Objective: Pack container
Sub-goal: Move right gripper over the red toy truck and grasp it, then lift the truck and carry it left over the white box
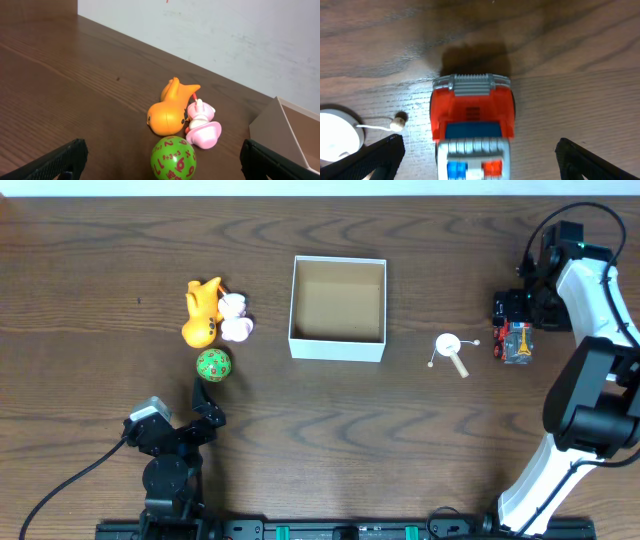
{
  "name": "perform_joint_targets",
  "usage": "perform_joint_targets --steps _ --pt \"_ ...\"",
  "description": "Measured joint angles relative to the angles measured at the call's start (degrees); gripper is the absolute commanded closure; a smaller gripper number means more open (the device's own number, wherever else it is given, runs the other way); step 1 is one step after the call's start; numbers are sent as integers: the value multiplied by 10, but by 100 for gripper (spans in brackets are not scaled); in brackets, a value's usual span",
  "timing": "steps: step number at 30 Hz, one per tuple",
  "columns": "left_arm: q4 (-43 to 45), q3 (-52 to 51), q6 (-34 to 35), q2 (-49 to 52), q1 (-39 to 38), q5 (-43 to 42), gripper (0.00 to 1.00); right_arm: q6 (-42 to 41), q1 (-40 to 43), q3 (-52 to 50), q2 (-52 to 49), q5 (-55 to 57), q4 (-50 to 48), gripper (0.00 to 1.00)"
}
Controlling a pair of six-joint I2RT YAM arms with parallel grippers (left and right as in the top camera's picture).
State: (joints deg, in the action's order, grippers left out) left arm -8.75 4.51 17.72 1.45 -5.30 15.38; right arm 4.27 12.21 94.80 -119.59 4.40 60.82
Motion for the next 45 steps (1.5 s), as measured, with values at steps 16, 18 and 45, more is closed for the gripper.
perform_joint_targets --steps 16,18,45 --pt "0 0 0 0 0 0 2 -26 0 -7 -12 -19 -54 1" --pt "0 0 0 0 0 0 2 -26 0 -16 -12 -21 -61 1" --pt "0 0 0 0 0 0 2 -64 -1 -16 -24 -71 -61 71"
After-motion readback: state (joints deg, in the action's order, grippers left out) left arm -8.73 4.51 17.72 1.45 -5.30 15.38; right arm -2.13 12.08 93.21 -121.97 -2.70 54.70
